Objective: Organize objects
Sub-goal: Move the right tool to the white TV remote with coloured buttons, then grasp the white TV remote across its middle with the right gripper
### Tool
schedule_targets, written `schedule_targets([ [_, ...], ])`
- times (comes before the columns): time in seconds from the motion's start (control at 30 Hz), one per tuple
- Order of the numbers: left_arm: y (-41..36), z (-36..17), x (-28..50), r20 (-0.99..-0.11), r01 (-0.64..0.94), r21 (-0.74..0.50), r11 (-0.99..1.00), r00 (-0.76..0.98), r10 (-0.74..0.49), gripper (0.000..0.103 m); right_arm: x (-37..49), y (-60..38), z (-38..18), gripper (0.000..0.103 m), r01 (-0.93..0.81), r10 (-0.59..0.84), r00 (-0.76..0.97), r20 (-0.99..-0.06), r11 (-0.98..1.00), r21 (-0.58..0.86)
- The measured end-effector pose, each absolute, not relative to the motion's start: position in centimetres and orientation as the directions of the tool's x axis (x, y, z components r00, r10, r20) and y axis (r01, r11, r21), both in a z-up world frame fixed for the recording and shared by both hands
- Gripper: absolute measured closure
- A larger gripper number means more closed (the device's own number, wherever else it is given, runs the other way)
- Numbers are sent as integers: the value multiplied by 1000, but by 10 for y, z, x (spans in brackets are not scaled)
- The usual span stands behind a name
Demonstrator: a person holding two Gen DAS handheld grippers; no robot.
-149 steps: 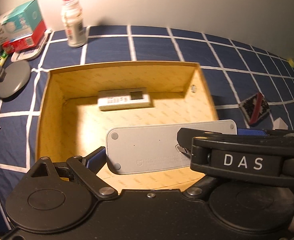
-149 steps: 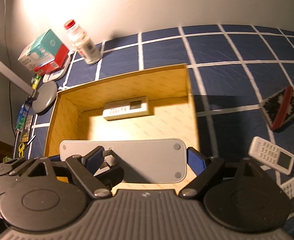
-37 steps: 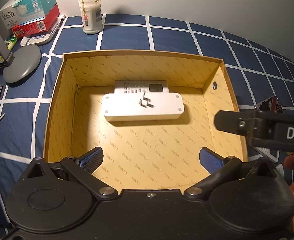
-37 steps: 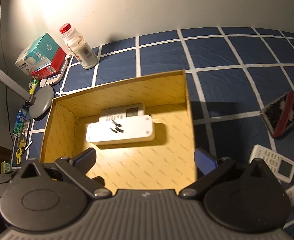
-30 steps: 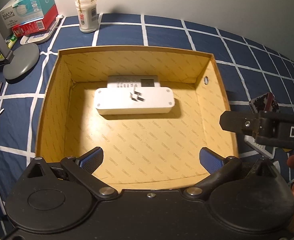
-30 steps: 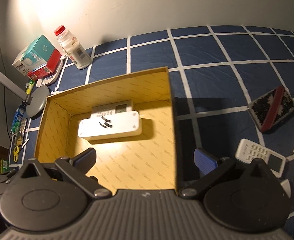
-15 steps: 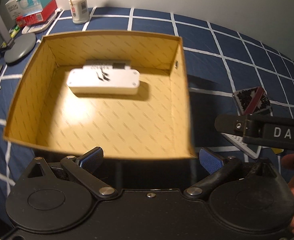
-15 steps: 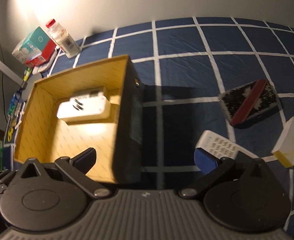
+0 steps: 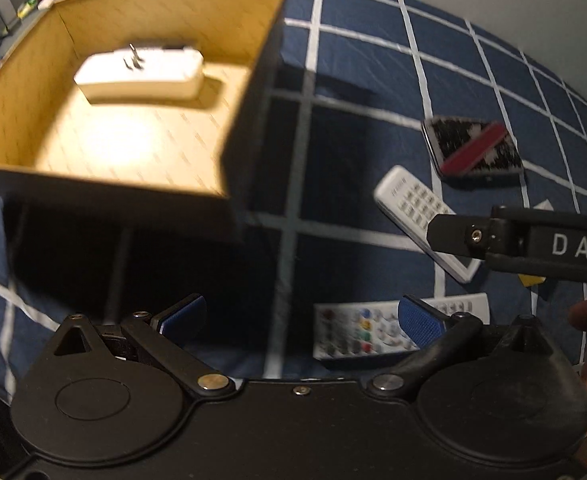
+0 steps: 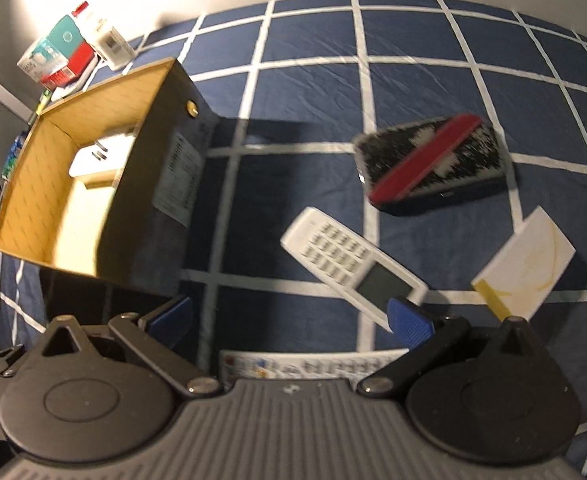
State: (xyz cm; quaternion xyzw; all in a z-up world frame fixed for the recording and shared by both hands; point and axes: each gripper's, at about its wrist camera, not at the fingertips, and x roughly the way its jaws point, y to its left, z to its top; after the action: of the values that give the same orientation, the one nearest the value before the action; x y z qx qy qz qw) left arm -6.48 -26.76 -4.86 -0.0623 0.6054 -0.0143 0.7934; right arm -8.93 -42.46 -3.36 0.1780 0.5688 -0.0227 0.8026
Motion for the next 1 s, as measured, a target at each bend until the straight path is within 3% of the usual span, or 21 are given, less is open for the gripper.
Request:
schedule_targets([
  [1.0,-311,-136,-70,-974,-52,-201,978,113,-195,0,-117,-450,-130,1,272,230,150,-962,926,264],
])
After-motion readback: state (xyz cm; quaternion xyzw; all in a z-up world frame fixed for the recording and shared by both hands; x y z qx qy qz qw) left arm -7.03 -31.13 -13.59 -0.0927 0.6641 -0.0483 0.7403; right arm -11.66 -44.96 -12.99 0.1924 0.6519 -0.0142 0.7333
